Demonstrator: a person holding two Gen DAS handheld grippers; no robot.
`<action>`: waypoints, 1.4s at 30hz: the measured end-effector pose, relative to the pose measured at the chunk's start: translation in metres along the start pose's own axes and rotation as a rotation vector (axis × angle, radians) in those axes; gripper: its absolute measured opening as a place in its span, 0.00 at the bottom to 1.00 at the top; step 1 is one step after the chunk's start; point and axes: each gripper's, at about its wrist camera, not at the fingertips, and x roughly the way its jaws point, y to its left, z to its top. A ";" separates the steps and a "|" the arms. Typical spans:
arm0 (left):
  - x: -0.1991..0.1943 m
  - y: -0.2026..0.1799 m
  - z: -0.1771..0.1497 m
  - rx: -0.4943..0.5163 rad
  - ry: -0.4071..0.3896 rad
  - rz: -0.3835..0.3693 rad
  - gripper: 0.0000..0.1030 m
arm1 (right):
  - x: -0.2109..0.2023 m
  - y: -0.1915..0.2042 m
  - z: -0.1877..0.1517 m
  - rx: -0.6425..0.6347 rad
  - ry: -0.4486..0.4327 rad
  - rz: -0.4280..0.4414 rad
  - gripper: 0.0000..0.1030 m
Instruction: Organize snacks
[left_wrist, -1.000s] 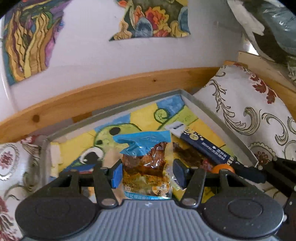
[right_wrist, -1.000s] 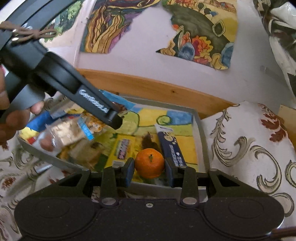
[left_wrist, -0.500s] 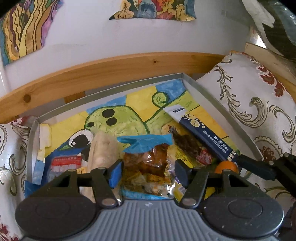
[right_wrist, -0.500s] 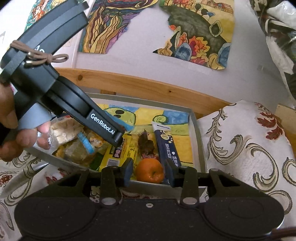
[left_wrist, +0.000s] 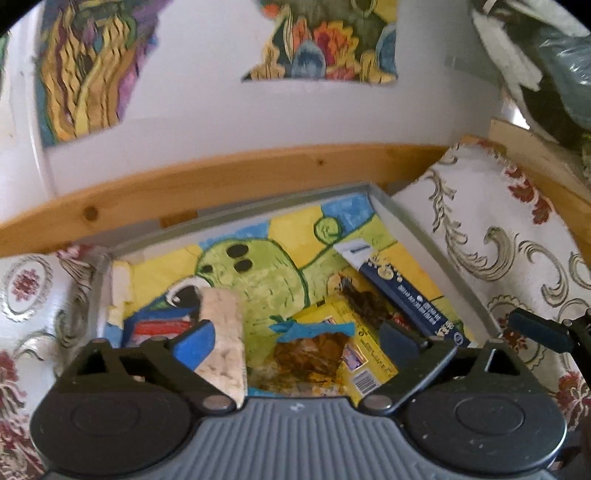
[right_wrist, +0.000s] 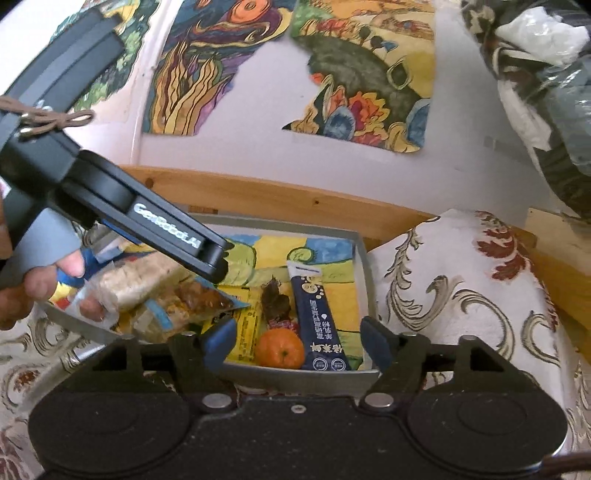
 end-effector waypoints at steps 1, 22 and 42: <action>-0.006 0.000 -0.001 0.001 -0.012 0.005 0.98 | -0.003 -0.001 0.001 0.008 -0.003 -0.003 0.82; -0.111 0.030 -0.043 -0.175 -0.111 0.037 0.99 | -0.101 0.018 0.008 0.106 -0.076 0.001 0.99; -0.215 0.058 -0.137 -0.327 -0.237 0.170 0.99 | -0.181 0.052 0.001 0.183 -0.097 0.040 0.99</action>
